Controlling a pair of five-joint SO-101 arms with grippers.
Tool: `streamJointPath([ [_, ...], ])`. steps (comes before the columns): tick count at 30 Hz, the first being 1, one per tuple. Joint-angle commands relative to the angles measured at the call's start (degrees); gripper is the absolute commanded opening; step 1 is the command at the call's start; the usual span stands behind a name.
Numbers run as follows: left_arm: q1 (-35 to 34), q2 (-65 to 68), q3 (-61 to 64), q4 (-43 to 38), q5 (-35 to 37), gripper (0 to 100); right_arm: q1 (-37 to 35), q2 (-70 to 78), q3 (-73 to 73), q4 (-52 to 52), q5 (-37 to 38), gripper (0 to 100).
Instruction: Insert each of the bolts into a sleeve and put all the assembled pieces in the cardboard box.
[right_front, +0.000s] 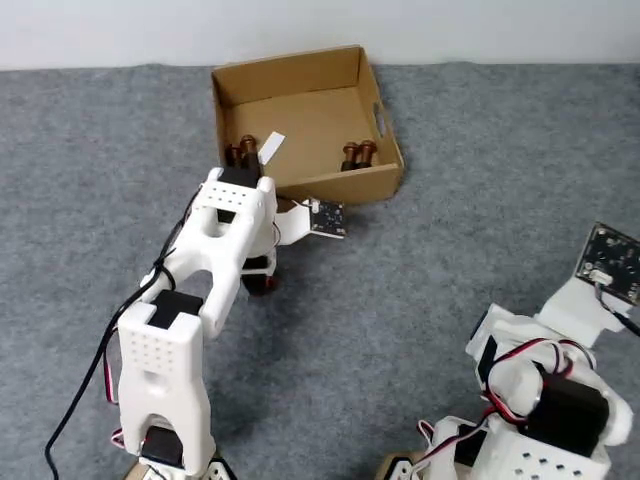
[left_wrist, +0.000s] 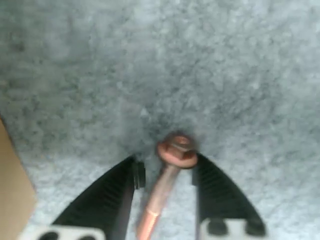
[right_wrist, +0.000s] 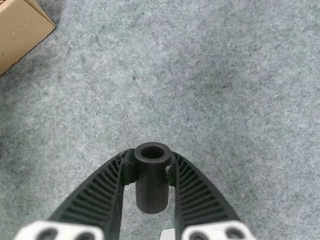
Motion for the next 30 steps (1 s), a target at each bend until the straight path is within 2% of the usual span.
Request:
streamJointPath([
  [1,0.70,-0.18,-1.27,0.26,1.41,0,0.40,-0.31,-0.35,-0.22,-0.35,0.8],
  [5,1.58,-0.18,-6.11,6.33,4.04,1,0.40,-0.40,-0.35,-0.13,-0.35,0.8],
  [11,6.68,-0.18,-20.70,19.60,26.02,1,0.40,-0.40,-0.35,-0.13,-0.35,0.8],
  [15,8.53,-3.87,-23.52,19.52,45.54,1,0.40,-0.48,-0.44,-0.13,3.87,0.9],
  [19,9.76,-11.96,-23.34,19.52,54.95,1,0.48,-0.48,-0.44,-0.22,5.27,0.9],
  [22,10.29,-20.22,-19.21,19.52,59.52,1,0.66,-0.48,-0.44,-0.13,5.54,0.9],
  [27,14.24,-36.66,-5.05,19.25,62.68,1,0.40,-0.48,-0.79,-0.75,5.71,0.8],
  [30,16.26,-45.89,2.51,18.02,69.10,1,0.40,-0.48,-0.79,-1.89,5.27,0.8],
])
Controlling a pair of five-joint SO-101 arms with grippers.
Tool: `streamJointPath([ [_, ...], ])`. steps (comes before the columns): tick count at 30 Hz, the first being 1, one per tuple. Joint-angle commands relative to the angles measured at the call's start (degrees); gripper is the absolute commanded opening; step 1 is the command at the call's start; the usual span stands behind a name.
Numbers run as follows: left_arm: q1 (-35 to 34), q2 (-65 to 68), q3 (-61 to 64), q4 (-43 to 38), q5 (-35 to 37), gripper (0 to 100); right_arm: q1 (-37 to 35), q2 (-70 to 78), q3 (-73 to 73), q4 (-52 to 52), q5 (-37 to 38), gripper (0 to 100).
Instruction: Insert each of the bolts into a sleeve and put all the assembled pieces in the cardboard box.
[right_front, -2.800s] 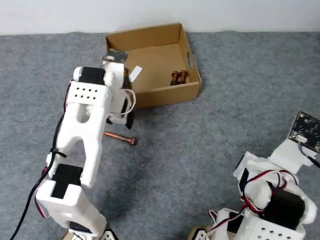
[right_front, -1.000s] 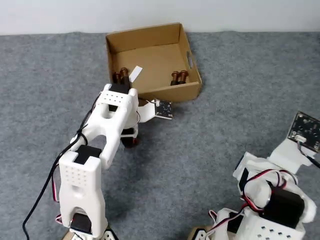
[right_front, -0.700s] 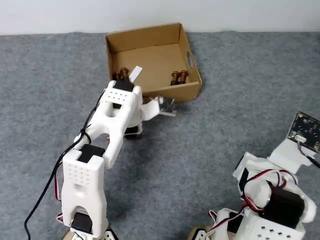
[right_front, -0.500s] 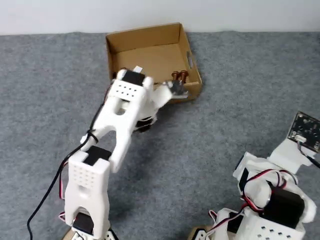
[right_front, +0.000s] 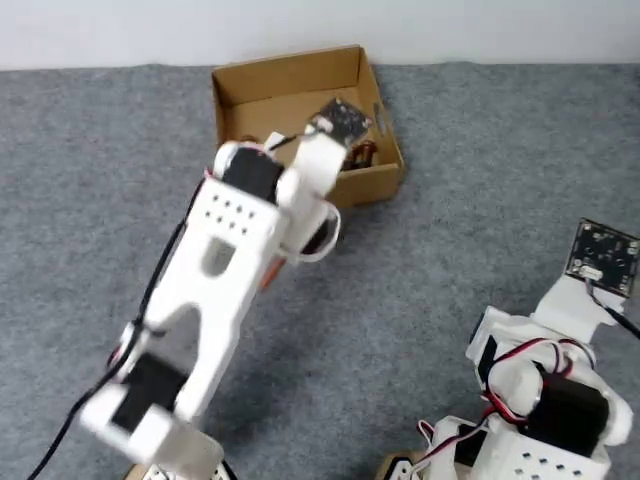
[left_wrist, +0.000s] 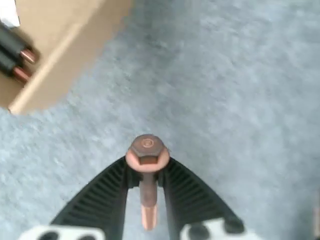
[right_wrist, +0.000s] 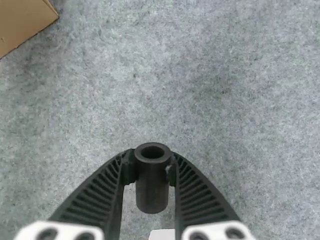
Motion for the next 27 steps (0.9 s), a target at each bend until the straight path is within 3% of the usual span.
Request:
streamJointPath([
  [1,1.67,-14.15,7.25,-0.97,8.18,1,0.40,-0.48,-0.79,-1.54,0.00,0.8],
  [6,0.26,-26.11,19.03,-8.97,17.58,0,0.40,-0.48,-0.79,-5.32,-0.18,0.8],
  [10,-0.35,-34.90,27.03,-12.92,20.75,0,-0.57,-0.48,-0.44,-10.07,-3.60,0.8],
  [18,-0.35,-56.26,42.07,-17.76,27.08,0,-21.67,-8.75,-1.32,-10.24,-12.66,0.8],
  [27,-0.35,-78.86,56.13,-32.35,27.08,0,-38.02,-22.73,14.07,-20.97,-13.10,0.8],
])
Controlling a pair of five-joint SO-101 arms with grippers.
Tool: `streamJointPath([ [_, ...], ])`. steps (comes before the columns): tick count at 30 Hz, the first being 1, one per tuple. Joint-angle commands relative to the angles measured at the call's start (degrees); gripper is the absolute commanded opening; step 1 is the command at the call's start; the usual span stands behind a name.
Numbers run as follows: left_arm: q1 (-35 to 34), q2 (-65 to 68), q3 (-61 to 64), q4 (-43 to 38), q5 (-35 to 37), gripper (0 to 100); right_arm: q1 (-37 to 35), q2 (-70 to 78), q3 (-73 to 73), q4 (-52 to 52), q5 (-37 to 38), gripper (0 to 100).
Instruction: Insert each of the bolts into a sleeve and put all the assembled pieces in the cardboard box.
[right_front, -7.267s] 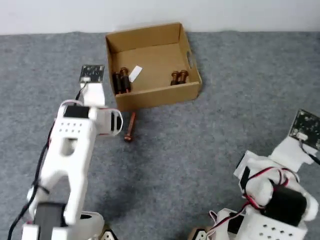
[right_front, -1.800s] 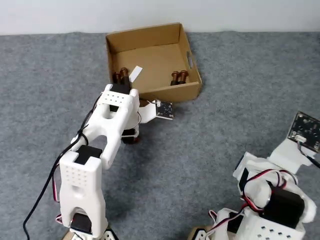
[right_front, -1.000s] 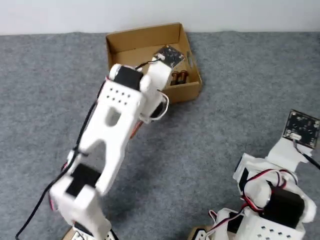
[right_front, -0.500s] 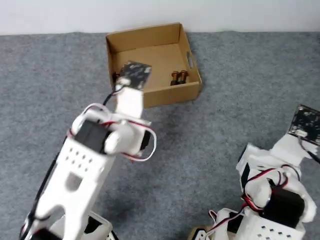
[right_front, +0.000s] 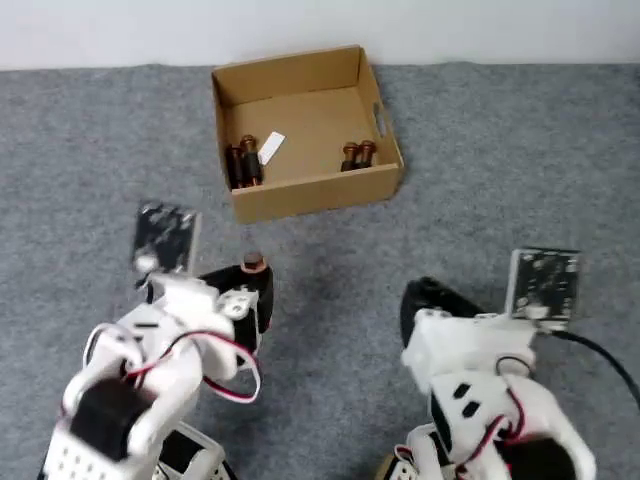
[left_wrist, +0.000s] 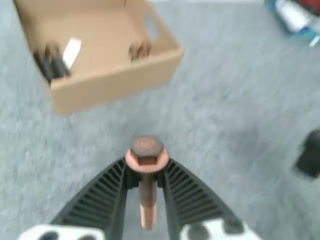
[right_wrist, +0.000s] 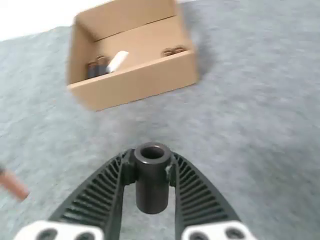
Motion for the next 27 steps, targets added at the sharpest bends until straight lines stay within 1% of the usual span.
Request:
streamJointPath([
  [1,-0.26,-7.65,2.95,-7.65,0.70,0,-6.37,-4.35,3.52,-4.44,-0.62,0.8],
  [4,-0.26,-12.66,6.37,-10.81,0.70,0,-12.26,-7.25,7.30,-6.55,-0.53,0.8],
  [7,0.18,-16.70,7.16,-11.96,0.88,0,-17.27,-9.71,11.25,-7.96,-0.53,0.9],
  [12,0.18,-19.96,7.43,-14.51,0.97,0,-22.11,-12.88,15.56,-11.65,-0.35,0.9],
  [14,0.26,-20.04,7.34,-14.68,1.05,0,-23.69,-13.93,17.76,-13.49,1.58,0.9],
  [19,0.26,-19.96,7.60,-17.32,1.05,0,-24.48,-17.36,23.82,-19.74,8.18,0.9],
  [23,0.70,-20.31,10.15,-19.34,1.05,0,-24.57,-17.89,26.81,-23.43,13.89,0.9],
  [27,6.42,-20.31,11.03,-19.25,1.58,0,-25.63,-17.89,27.87,-25.98,16.35,0.9],
])
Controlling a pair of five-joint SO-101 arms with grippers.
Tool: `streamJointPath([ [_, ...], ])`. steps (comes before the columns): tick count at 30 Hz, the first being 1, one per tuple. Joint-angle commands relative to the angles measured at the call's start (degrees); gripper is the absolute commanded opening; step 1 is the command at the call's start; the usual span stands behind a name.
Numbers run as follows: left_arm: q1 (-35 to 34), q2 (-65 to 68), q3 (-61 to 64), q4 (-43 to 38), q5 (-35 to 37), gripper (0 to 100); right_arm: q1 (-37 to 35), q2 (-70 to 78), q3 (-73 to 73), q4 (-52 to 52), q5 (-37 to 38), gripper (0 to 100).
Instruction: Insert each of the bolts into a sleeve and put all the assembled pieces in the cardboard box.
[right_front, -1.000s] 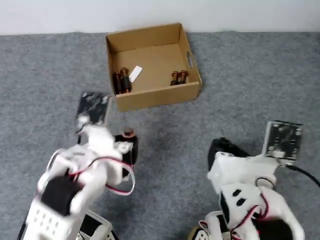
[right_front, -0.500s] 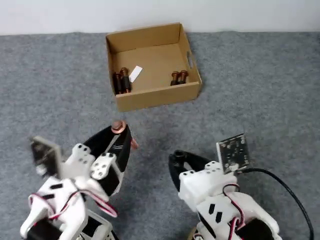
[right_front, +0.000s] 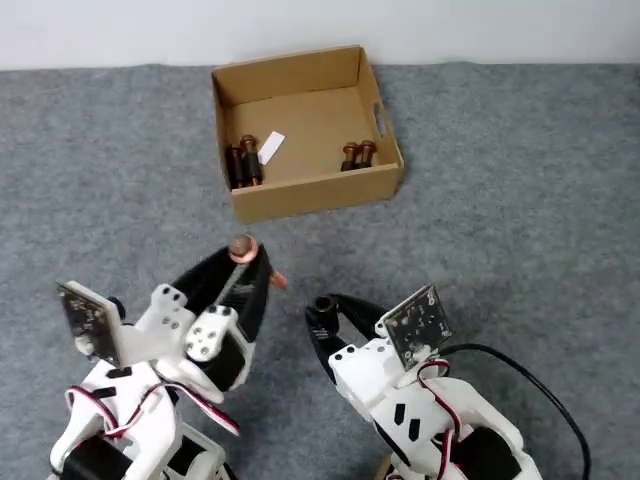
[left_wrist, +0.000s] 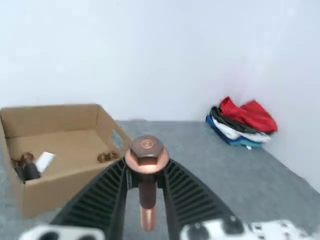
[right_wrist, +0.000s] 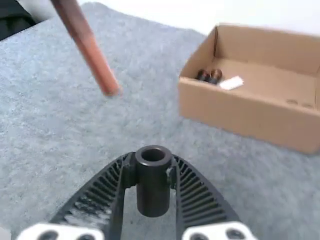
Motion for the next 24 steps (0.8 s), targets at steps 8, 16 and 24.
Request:
streamJointPath([
  [8,6.59,-0.53,4.88,-4.22,3.69,0,-4.70,-1.10,0.62,-4.70,3.08,0.9],
  [16,6.95,-0.35,7.52,-2.73,3.69,0,-4.35,-1.10,0.44,-4.70,5.89,0.9],
  [24,11.16,-0.26,7.78,9.32,-2.99,0,-4.35,-1.10,0.44,-7.08,5.98,0.9],
])
